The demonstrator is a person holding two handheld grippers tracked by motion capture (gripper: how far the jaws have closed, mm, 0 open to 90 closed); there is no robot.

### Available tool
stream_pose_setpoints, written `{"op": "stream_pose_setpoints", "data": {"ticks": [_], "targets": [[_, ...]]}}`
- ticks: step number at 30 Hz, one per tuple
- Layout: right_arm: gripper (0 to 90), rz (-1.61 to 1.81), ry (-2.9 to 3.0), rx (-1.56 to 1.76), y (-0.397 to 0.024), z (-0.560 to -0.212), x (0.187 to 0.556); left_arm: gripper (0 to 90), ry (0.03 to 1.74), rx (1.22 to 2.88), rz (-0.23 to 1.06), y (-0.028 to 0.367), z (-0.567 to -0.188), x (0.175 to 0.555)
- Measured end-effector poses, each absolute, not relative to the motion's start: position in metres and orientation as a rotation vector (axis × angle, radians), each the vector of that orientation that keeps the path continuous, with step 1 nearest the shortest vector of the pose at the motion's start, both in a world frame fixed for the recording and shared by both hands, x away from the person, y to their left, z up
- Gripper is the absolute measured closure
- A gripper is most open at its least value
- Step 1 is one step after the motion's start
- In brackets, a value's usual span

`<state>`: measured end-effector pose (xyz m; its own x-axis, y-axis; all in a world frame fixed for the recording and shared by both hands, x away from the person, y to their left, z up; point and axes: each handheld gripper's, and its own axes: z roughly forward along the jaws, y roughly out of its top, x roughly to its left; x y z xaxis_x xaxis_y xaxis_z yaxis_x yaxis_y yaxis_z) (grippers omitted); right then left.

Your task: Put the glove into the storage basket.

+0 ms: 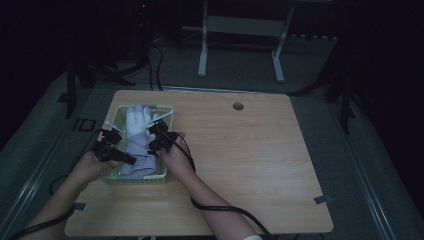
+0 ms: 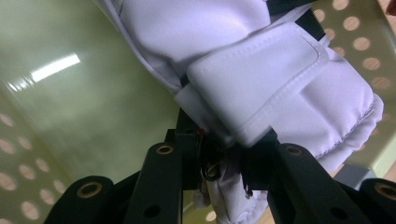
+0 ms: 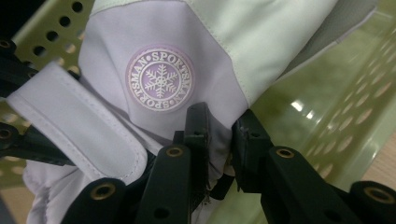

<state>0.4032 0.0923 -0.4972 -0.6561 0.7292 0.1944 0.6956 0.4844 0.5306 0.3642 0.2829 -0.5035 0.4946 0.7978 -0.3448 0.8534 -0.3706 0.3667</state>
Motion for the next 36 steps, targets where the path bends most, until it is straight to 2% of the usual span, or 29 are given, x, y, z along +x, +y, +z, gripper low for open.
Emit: {"op": "stream_pose_setpoints", "data": {"ticks": [2,6,12,17,18,20,22,25,27,30,33,36], "targets": [[73.1,0.854,2.674,1.266,0.096,-0.497,0.403,71.9,1.359,2.249,-0.166,0.282,-0.506,0.365],[60.4,0.76,2.714,1.242,0.097,-0.5,0.406,68.1,1.357,2.288,-0.153,0.28,-0.513,0.365],[50.5,0.805,2.714,1.212,0.095,-0.497,0.405,60.6,1.381,2.292,-0.158,0.277,-0.518,0.365],[48.0,0.9,2.723,1.18,0.091,-0.485,0.404,54.7,1.362,2.292,-0.1,0.276,-0.514,0.361],[47.0,0.923,2.718,1.151,0.09,-0.482,0.403,51.2,1.356,2.284,-0.088,0.277,-0.513,0.361],[42.3,0.946,2.71,1.112,0.089,-0.477,0.401,46.4,1.354,2.257,-0.043,0.279,-0.51,0.359],[39.2,0.948,2.719,1.055,0.088,-0.473,0.399,37.5,1.339,2.216,0.016,0.281,-0.51,0.355],[41.7,0.918,2.742,1.043,0.085,-0.469,0.397,25.8,1.309,2.172,0.077,0.285,-0.508,0.349],[37.3,0.942,2.739,1.03,0.082,-0.467,0.396,16.6,1.294,2.151,0.145,0.286,-0.504,0.345],[29.4,0.972,2.743,0.987,0.077,-0.464,0.395,14.8,1.259,2.042,0.19,0.293,-0.497,0.337],[21.4,1.012,2.763,0.922,0.07,-0.462,0.393,14.7,1.216,1.98,0.297,0.294,-0.488,0.325],[19.4,1.031,2.763,0.891,0.065,-0.462,0.391,14.0,1.186,1.946,0.329,0.288,-0.484,0.316]]}}
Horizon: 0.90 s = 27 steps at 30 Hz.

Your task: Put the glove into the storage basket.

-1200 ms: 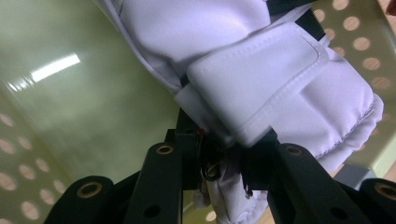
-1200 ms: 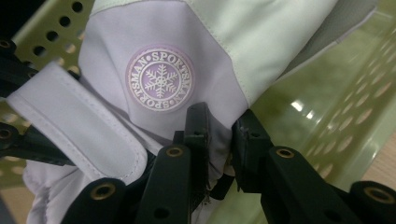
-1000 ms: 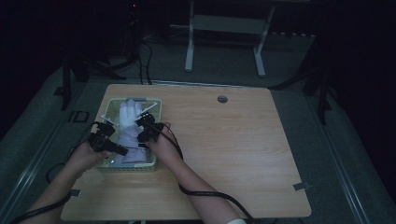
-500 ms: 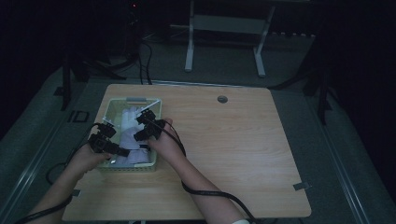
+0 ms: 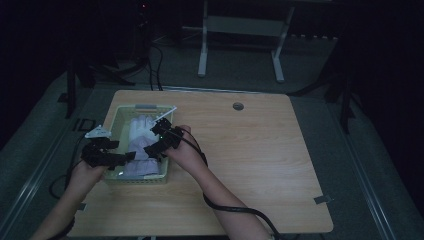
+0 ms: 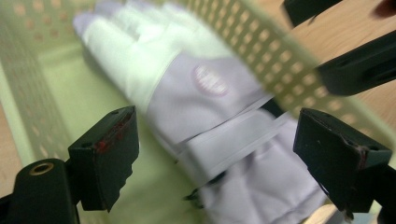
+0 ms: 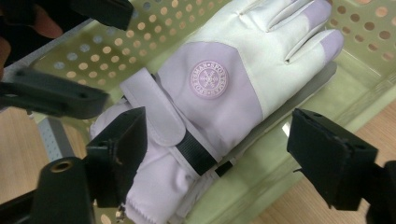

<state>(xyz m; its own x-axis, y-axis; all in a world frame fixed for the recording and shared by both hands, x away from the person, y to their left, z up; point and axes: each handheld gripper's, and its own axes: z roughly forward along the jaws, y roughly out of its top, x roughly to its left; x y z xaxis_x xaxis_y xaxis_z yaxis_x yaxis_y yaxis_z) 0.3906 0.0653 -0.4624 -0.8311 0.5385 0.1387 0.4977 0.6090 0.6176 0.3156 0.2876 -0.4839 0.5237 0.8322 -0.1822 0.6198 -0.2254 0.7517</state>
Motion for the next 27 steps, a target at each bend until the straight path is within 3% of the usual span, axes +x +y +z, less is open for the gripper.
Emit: {"op": "stream_pose_setpoints", "data": {"ticks": [10,27], "targets": [[17.3,1.047,2.733,0.847,0.042,-0.463,0.385,13.5,1.133,1.897,0.291,0.256,-0.482,0.298],[16.4,1.044,2.684,0.837,-0.012,-0.464,0.38,13.7,0.962,1.968,0.27,0.2,-0.476,0.281]]}}
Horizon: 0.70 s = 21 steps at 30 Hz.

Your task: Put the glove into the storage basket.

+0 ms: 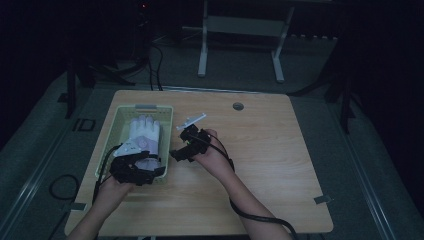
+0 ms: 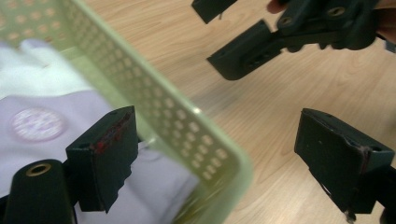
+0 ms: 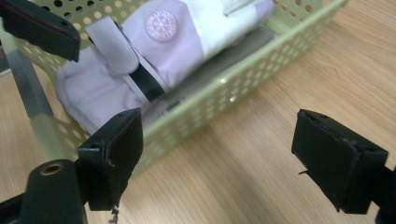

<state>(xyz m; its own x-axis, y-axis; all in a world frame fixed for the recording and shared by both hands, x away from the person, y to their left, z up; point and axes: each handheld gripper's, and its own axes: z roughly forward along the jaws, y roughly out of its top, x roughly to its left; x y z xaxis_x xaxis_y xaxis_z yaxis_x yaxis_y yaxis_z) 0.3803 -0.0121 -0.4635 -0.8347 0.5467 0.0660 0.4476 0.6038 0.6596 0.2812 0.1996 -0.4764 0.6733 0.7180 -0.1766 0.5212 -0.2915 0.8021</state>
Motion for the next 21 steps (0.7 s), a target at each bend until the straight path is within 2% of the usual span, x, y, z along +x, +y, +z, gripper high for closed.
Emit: {"op": "stream_pose_setpoints", "data": {"ticks": [21], "targets": [[16.6,1.077,2.623,0.922,-0.076,-0.48,0.377,13.8,0.832,1.982,0.208,0.133,-0.493,0.281]]}}
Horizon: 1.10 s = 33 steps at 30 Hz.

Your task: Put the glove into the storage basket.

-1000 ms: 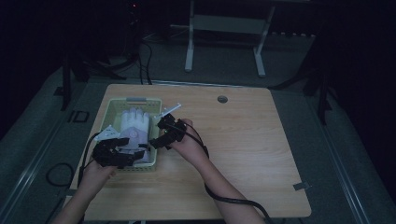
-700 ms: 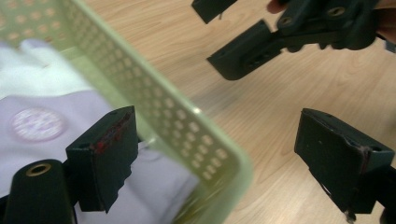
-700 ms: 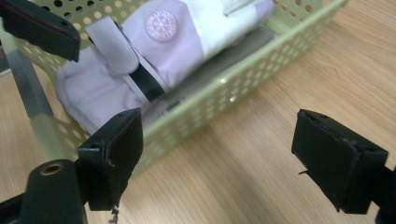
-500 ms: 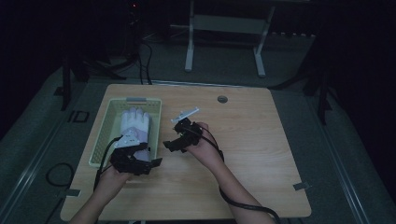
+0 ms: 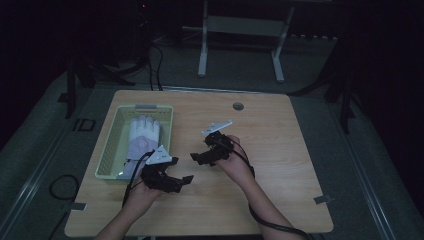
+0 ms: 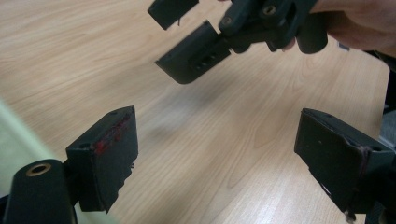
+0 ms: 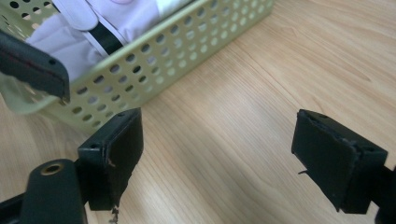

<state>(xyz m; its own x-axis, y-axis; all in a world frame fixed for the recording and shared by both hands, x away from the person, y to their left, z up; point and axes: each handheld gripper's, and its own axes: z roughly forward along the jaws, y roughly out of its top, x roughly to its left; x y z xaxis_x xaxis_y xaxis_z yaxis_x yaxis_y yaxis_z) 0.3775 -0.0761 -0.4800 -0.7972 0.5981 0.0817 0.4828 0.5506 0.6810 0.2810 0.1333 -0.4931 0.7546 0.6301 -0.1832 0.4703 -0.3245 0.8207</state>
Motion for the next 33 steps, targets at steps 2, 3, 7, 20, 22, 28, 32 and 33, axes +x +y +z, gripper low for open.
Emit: {"op": "stream_pose_setpoints", "data": {"ticks": [2,3,7,20,22,28,32,33], "targets": [[16.6,1.074,2.623,0.933,-0.082,-0.483,0.377,13.8,0.816,1.998,0.199,0.124,-0.497,0.281],[16.6,1.072,2.621,0.939,-0.085,-0.484,0.376,13.8,0.817,2.004,0.196,0.121,-0.498,0.282],[16.6,1.075,2.618,0.963,-0.097,-0.492,0.374,13.8,0.803,2.018,0.186,0.111,-0.502,0.281],[16.6,1.086,2.59,0.974,-0.136,-0.515,0.365,13.8,0.702,2.062,0.136,0.079,-0.521,0.277],[16.5,1.089,2.587,0.982,-0.14,-0.517,0.364,13.8,0.694,2.066,0.131,0.076,-0.525,0.277],[16.5,1.082,2.581,0.979,-0.152,-0.525,0.359,13.8,0.688,2.076,0.109,0.07,-0.537,0.277],[16.5,1.103,2.569,0.964,-0.158,-0.53,0.355,13.8,0.673,2.084,0.106,0.068,-0.544,0.276],[16.5,1.109,2.558,0.951,-0.159,-0.532,0.353,13.8,0.672,2.087,0.109,0.068,-0.545,0.276]]}}
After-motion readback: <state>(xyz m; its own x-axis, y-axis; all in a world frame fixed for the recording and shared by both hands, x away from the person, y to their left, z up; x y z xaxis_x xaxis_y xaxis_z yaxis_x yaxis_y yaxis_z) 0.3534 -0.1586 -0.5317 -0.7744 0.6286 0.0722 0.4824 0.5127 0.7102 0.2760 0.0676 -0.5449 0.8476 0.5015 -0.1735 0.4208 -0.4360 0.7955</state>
